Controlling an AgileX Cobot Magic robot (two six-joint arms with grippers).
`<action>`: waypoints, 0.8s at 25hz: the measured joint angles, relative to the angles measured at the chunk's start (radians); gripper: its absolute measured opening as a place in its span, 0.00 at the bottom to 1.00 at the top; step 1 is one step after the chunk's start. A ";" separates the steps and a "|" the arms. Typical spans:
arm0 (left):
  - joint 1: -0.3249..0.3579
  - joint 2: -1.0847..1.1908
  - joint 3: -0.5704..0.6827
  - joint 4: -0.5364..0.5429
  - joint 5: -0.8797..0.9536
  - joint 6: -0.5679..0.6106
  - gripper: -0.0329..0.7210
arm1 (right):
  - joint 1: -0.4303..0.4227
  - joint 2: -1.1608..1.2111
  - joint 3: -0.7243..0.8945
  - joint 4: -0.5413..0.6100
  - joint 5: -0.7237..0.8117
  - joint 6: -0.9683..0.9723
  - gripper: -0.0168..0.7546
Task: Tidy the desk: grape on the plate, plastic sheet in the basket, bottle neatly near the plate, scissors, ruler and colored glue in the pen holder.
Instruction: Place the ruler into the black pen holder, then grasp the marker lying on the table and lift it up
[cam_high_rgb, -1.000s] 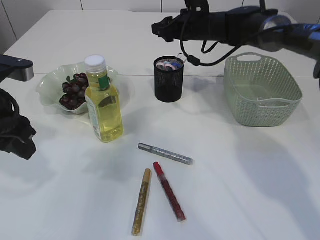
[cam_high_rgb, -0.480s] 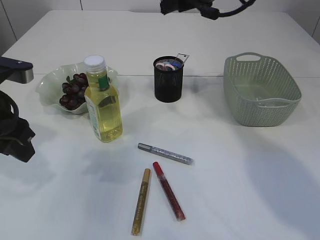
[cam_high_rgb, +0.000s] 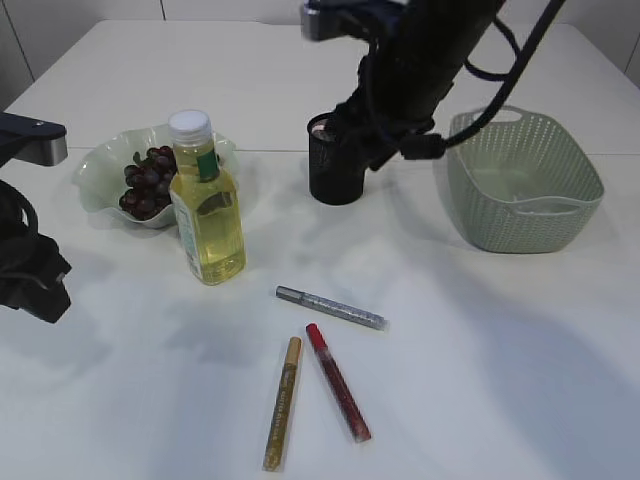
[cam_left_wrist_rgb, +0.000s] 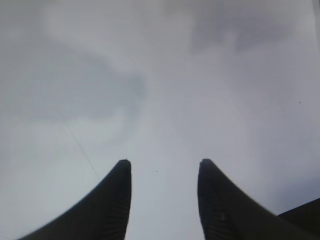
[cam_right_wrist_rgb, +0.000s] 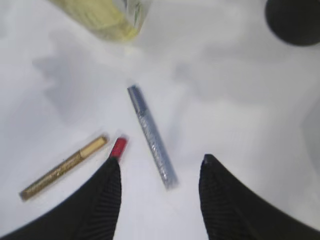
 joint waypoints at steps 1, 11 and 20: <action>0.000 0.000 0.000 0.000 0.000 0.000 0.47 | 0.019 -0.001 0.018 -0.018 0.013 0.000 0.54; 0.000 0.000 0.000 -0.044 -0.008 0.000 0.46 | 0.160 0.079 0.081 -0.109 0.019 -0.237 0.52; 0.000 0.000 0.000 -0.046 -0.035 0.000 0.45 | 0.174 0.178 0.081 -0.127 -0.053 -0.315 0.52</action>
